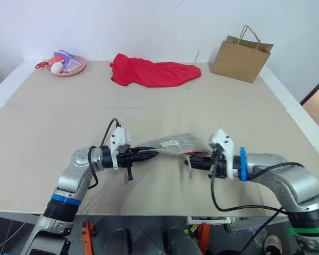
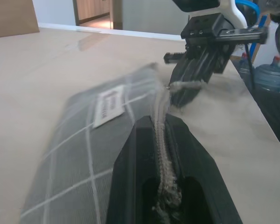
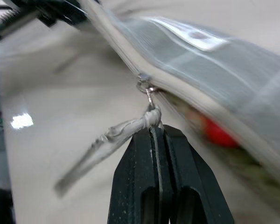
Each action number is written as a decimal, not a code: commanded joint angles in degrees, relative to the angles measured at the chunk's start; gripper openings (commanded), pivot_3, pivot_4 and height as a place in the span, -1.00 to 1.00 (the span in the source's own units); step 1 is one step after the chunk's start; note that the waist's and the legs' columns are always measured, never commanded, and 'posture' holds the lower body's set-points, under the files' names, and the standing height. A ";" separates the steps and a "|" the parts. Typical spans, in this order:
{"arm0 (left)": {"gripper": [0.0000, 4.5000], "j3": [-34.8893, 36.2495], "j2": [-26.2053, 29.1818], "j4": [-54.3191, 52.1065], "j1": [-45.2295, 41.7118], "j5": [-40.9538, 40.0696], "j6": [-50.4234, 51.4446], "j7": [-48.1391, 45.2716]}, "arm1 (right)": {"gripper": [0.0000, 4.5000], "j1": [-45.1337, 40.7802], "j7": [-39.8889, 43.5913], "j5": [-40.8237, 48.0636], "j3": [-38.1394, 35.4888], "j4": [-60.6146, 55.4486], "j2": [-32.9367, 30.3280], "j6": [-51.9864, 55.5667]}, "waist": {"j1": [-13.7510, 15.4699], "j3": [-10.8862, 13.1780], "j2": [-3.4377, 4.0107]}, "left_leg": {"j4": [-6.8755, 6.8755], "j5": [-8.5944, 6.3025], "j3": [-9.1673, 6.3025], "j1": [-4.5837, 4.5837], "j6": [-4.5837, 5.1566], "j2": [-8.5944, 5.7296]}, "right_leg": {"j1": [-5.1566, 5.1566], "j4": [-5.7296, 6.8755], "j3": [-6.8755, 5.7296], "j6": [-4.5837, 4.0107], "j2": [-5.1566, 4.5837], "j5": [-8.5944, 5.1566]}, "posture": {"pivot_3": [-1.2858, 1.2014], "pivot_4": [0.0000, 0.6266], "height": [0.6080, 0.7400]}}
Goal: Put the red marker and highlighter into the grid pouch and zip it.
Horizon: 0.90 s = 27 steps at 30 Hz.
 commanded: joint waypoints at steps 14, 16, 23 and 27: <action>-1.00 0.98 -0.45 0.46 -1.75 -0.20 -1.94 -0.08 | -0.45 3.36 3.31 -0.11 -7.44 3.33 -5.43 -4.62 | -0.17 0.00 0.00 | -0.02 0.00 0.01 0.07 0.00 0.01 | 0.00 0.01 0.06 -0.07 0.11 0.05 | 0.03 -0.52 1.00; -1.00 0.85 -0.70 1.16 -2.23 -0.05 -2.59 -0.20 | -0.18 3.92 3.42 -0.28 -6.50 2.32 -5.07 -4.60 | -0.10 0.00 0.00 | -0.01 0.00 0.01 0.06 0.00 0.00 | 0.00 0.00 0.06 -0.06 0.10 0.05 | 0.03 -0.52 1.00; -1.00 0.00 -1.82 7.85 -6.74 2.44 -9.03 -2.99 | 0.45 8.16 6.87 2.25 -14.69 4.24 -8.84 -4.42 | 0.11 0.01 0.00 | 0.02 0.00 0.01 0.02 0.00 -0.03 | 0.01 -0.02 0.01 -0.03 0.07 0.05 | 0.03 -0.52 1.00; -0.65 -2.08 -1.02 12.08 -8.17 4.13 -12.17 -7.93 | 0.49 11.98 7.28 1.21 -20.60 5.60 -11.51 -5.60 | 0.15 0.01 0.00 | 0.00 -0.01 0.03 0.01 0.02 -0.05 | 0.03 -0.08 0.02 -0.01 0.06 0.04 | 0.03 -0.52 1.00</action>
